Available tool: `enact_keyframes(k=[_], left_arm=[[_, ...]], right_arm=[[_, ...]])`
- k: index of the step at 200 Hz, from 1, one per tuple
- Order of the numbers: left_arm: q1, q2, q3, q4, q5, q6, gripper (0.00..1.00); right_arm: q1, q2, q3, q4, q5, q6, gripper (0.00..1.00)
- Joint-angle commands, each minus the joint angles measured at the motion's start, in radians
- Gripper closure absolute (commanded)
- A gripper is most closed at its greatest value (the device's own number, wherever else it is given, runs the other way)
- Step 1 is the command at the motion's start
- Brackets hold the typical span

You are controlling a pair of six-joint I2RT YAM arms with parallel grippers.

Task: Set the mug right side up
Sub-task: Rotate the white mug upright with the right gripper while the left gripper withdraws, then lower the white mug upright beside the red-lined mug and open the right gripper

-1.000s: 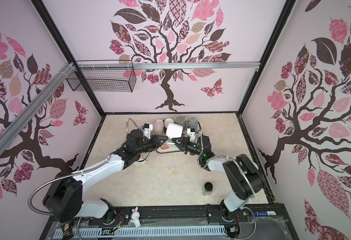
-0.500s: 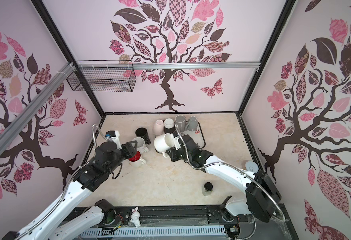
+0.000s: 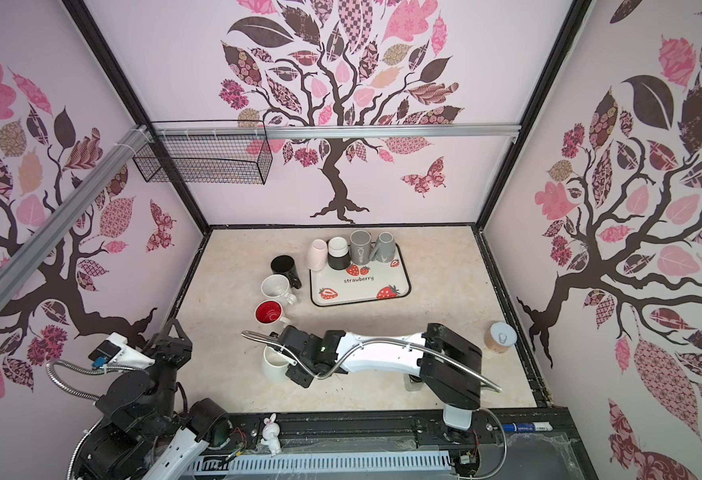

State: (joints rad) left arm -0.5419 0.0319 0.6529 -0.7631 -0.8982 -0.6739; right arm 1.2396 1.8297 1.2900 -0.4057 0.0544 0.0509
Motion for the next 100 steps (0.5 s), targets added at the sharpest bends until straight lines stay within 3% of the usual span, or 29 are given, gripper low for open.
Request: enact_keyframes(k=[1, 52, 100], left_arm=[[0.003, 0.0, -0.014, -0.088, -0.047, 0.007, 0.41], [0.003, -0.004, -0.028, -0.102, -0.014, 0.008, 0.4], [0.003, 0.012, -0.036, -0.078, 0.022, 0.026, 0.4]], right_arm=[[-0.006, 0.068, 0.129, -0.025, 0.07, -0.075, 1.0], [-0.006, 0.2, 0.262, -0.083, 0.18, -0.157, 0.99], [-0.006, 0.236, 0.245, -0.023, 0.249, -0.225, 0.95]])
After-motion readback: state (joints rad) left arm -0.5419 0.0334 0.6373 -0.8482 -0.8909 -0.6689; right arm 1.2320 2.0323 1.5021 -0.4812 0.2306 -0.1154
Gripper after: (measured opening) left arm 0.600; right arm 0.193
